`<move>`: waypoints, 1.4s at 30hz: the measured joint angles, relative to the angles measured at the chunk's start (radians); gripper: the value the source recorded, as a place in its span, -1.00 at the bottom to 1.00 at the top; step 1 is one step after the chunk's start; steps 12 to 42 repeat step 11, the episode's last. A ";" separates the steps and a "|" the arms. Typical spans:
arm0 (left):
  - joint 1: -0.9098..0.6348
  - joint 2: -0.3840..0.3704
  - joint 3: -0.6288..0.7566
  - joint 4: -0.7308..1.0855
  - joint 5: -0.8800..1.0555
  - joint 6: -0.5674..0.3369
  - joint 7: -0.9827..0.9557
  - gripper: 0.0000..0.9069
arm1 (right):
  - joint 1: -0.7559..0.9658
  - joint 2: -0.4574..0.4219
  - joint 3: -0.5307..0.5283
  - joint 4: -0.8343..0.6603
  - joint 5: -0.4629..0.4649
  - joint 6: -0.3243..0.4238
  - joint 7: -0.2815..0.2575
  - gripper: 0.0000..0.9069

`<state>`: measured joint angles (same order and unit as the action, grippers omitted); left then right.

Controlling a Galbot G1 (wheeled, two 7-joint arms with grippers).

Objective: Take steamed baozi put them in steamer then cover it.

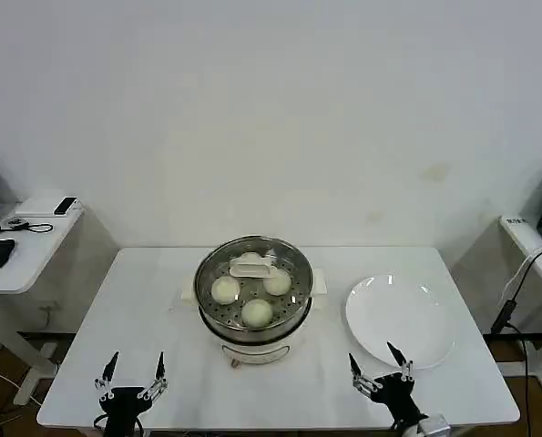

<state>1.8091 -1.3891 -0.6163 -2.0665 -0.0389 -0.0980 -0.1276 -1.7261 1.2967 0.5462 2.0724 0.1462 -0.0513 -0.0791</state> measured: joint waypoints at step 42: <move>0.019 -0.005 -0.006 0.001 0.024 0.000 0.025 1.00 | -0.025 -0.036 -0.015 0.026 0.046 0.019 0.036 1.00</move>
